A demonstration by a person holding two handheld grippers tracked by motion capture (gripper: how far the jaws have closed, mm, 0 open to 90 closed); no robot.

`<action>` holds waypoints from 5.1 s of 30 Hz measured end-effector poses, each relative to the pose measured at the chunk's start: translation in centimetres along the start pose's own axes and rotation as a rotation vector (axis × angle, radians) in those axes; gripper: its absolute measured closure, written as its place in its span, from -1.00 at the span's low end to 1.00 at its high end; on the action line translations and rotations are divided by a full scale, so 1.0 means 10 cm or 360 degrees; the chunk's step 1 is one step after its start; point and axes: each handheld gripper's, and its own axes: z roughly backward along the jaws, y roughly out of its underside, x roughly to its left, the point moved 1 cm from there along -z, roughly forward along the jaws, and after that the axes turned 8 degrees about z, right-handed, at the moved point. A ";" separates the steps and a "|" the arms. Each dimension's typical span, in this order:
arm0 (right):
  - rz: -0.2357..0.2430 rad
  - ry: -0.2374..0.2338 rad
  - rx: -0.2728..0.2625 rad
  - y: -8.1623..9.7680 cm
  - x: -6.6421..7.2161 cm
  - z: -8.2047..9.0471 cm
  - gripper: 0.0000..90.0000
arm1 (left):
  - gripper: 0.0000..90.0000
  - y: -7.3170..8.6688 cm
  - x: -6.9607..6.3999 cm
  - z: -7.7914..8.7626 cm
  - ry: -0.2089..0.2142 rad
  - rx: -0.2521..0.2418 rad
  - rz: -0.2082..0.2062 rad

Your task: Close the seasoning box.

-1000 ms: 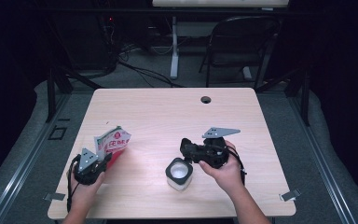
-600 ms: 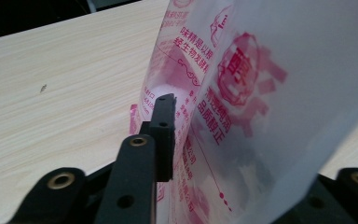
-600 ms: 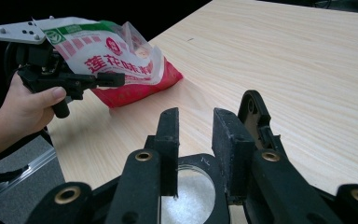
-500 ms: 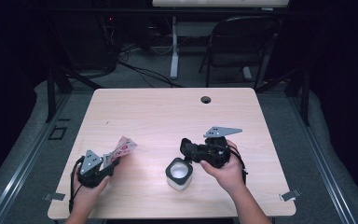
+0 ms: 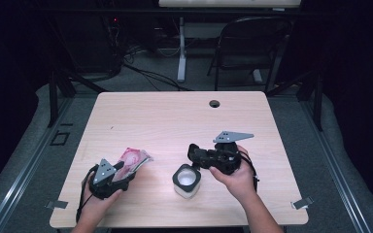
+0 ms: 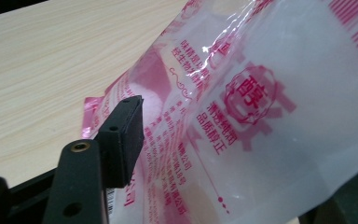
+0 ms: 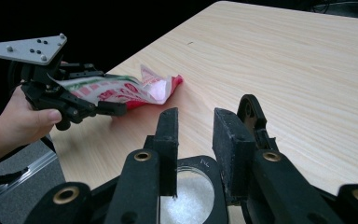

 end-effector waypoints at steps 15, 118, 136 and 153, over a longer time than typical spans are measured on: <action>0.0008 0.0003 -0.0005 -0.01 0.02 0.02 0.56 | -0.28 0.12 -0.27 -0.05 0.0056 0.0143 -0.0098; -0.0143 0.0186 0.0061 0.17 -0.40 0.09 0.83 | 0.87 -0.35 -0.86 -0.29 0.0363 0.0170 -0.0186; -0.0139 0.0202 0.0046 0.17 -0.37 0.08 0.83 | 0.99 -0.30 -0.98 -0.32 0.0455 0.0204 -0.0263; -0.0129 0.0206 0.0048 0.17 -0.34 0.09 0.83 | 0.98 -0.27 -1.04 -0.34 0.0485 0.0221 -0.0277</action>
